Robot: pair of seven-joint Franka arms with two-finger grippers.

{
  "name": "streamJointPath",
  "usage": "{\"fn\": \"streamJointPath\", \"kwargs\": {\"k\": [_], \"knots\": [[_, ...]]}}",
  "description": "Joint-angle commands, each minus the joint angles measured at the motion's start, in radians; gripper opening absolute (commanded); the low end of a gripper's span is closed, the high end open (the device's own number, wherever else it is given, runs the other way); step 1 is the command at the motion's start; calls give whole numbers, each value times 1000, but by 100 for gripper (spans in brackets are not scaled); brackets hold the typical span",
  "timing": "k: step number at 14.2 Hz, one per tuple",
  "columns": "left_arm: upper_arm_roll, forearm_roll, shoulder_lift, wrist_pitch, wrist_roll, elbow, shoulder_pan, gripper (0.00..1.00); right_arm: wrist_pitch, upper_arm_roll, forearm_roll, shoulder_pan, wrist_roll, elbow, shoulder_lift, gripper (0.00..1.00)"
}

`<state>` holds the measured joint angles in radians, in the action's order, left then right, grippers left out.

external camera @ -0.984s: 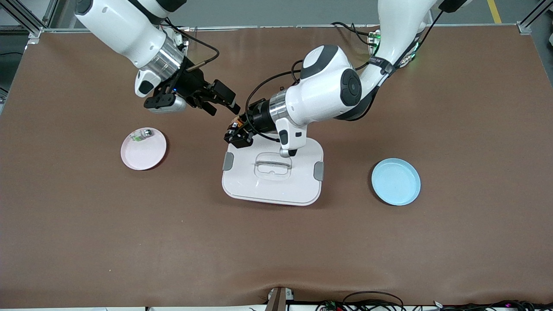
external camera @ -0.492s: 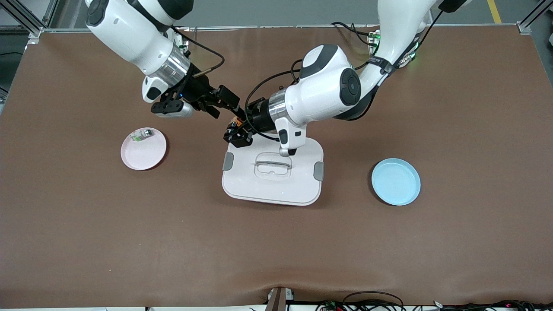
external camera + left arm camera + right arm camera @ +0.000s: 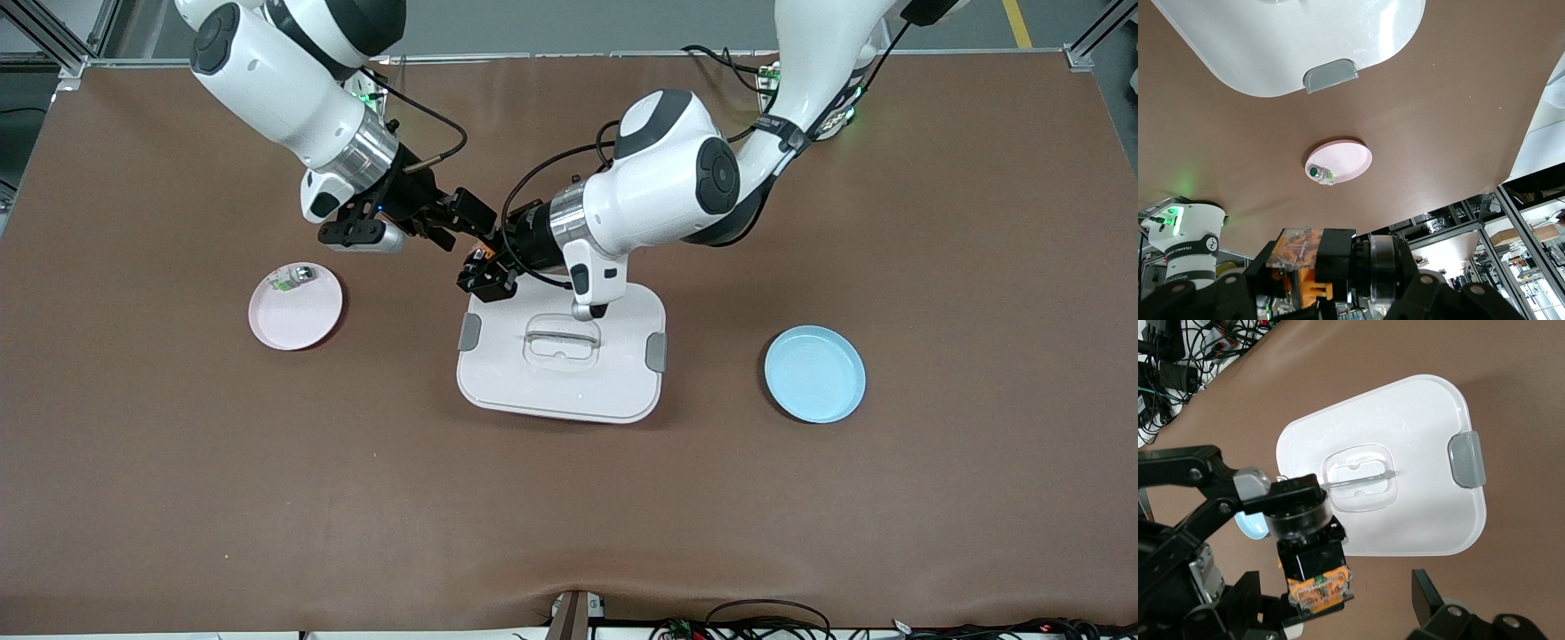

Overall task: Transfer orange switch to right arm and place
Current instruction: 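Close the right gripper on the orange switch held by the left gripper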

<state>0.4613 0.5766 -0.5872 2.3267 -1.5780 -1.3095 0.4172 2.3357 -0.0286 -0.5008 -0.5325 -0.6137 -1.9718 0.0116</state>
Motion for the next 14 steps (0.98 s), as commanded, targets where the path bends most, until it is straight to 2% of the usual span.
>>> {"fn": "streamJointPath", "kwargs": {"k": [1,5,6,7,10,13,14], "knots": [[0,19,-13,19,-13,21,17,0,31,4,-25,-23,19,5,-13,100],[2,19,-11,25,-14,21,15,0,33,4,-25,-21,20,5,-15,100],[2,19,-11,25,-14,21,15,0,31,4,-25,-20,20,7,-15,71],[4,19,-11,25,-14,21,15,0,33,4,-25,-17,20,8,-15,53],[2,19,-11,25,-14,21,15,0,31,4,-25,-15,20,16,-18,24],[2,19,-11,25,-16,21,14,0,31,4,-25,-15,20,17,-18,0],[2,19,-11,25,-16,21,15,0,31,4,-25,-15,20,17,-18,0]]}}
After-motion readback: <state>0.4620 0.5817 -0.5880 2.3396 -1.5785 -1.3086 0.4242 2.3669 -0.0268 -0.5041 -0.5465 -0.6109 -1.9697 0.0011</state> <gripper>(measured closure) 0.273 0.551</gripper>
